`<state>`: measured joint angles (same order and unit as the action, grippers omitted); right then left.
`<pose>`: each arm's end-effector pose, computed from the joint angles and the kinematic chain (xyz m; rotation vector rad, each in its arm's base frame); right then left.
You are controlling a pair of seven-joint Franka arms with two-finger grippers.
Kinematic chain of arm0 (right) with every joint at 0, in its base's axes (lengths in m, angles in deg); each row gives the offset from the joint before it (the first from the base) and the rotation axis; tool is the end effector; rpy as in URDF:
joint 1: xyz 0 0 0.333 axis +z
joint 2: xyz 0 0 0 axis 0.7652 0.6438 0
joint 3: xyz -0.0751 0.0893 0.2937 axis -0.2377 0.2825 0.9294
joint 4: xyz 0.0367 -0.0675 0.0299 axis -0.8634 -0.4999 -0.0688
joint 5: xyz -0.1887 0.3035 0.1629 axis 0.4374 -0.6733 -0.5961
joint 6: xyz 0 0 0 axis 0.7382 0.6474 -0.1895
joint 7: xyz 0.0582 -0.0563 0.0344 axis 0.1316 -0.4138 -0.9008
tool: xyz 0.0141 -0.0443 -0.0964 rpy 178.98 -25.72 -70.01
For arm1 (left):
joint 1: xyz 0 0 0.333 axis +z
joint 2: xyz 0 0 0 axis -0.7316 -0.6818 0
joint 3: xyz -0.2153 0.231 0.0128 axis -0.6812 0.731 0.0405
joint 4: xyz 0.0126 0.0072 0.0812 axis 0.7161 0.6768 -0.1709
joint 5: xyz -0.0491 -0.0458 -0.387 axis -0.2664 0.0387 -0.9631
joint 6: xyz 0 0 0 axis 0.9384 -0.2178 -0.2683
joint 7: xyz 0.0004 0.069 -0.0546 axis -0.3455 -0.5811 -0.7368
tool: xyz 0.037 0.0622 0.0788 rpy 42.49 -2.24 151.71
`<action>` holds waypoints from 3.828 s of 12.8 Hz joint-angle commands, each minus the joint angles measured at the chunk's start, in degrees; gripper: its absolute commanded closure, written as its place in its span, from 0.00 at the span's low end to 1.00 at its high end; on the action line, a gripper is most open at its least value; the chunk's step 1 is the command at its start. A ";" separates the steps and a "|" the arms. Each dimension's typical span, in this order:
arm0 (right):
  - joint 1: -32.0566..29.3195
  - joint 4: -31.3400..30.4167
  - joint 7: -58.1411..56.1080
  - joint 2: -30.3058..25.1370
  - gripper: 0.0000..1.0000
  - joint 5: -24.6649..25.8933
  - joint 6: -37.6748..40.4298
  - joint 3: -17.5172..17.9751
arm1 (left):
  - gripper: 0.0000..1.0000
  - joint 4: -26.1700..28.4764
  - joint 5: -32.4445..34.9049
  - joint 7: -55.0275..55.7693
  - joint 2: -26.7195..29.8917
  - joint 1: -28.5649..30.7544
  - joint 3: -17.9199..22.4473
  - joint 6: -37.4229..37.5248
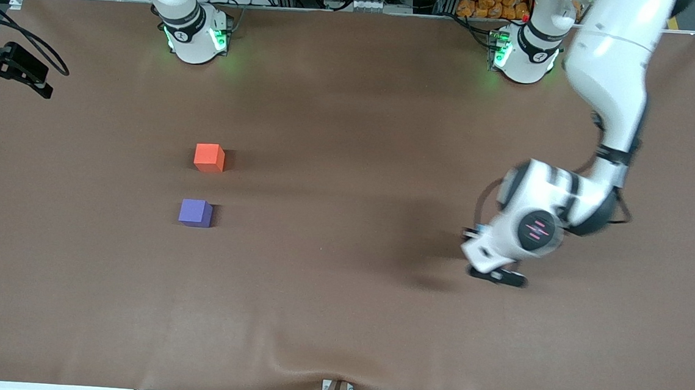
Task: Place blue block between orange and purple blocks
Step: 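Carry the blue block with the left gripper toward the table's middle, then lower the blue block onto the table and open the left gripper, then reach the right gripper to the blue block while the left gripper withdraws, then grasp the blue block with the right gripper and lift it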
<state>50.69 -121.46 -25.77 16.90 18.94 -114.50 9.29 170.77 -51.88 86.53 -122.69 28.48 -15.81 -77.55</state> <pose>0.5197 -0.0076 0.6663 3.1367 0.0350 0.0168 0.6228 -0.2703 0.2699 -3.0785 0.2375 0.2344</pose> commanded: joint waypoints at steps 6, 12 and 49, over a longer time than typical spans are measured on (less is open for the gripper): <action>-1.38 0.35 -0.98 0.19 0.00 0.52 0.08 0.85 | 0.97 -12.89 -5.54 23.56 -10.58 -20.64 -2.92 -0.09; -1.29 0.44 -0.98 0.37 0.00 0.52 0.17 0.85 | 0.23 -13.00 -5.27 25.86 -13.76 -26.81 -2.40 -7.29; 34.91 -1.58 52.70 31.82 0.00 -6.43 -29.17 1.20 | 0.00 -2.53 -2.81 -20.11 33.08 16.60 5.79 26.62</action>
<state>83.45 -122.58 23.28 46.77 13.09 -140.72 11.12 169.19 -53.11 66.93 -89.71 44.93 -10.36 -53.07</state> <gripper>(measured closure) 0.000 0.000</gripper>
